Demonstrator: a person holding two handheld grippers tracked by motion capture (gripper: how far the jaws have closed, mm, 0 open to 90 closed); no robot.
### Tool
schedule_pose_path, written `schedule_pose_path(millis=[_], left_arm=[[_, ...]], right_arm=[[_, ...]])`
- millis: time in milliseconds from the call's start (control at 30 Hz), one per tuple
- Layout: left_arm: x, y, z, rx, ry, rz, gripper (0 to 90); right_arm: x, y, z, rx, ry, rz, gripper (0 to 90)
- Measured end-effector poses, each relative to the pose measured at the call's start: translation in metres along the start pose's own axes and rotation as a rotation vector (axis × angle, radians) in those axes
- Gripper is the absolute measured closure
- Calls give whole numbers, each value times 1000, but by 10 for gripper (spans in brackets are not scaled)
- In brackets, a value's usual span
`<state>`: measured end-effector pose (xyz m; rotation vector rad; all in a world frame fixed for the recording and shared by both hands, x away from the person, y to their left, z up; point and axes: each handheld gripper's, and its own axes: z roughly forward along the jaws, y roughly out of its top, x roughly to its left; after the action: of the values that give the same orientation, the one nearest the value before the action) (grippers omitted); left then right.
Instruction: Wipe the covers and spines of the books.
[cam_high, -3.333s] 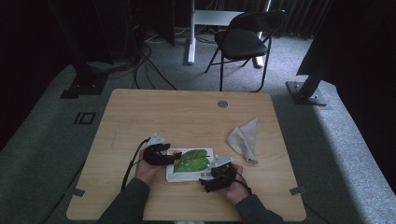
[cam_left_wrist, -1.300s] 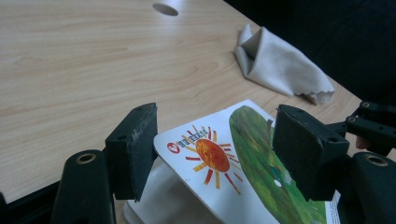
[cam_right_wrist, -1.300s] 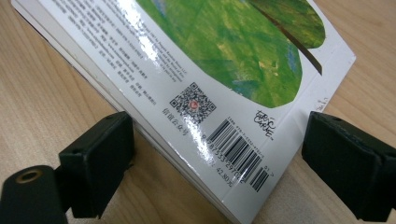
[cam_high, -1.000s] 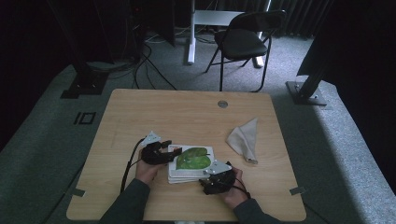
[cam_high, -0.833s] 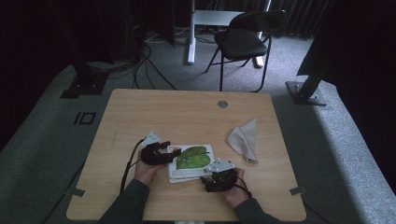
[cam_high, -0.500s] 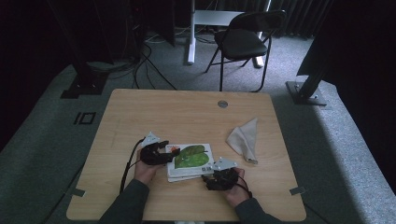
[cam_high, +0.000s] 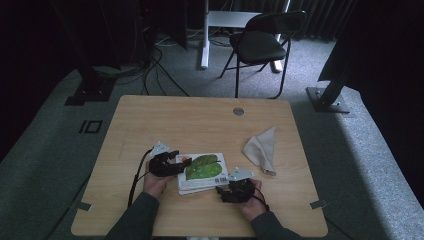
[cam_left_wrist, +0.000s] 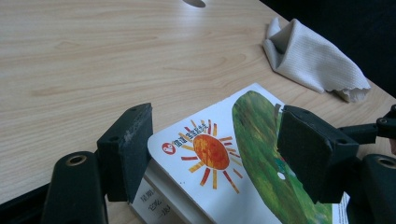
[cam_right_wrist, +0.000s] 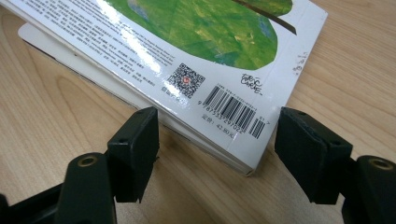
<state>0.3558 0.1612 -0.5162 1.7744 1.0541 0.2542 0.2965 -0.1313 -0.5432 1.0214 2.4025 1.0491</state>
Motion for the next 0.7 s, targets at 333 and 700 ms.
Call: schedule_pose_path(millis=[333,700], left_arm=[[-1,7,-10,-68,21,-2,500],[-9,16,-15,-128,2,5,517]], right_arm=[[0,0,0,-8,19,14,306],[6,1,1,0,-22,-54,309]])
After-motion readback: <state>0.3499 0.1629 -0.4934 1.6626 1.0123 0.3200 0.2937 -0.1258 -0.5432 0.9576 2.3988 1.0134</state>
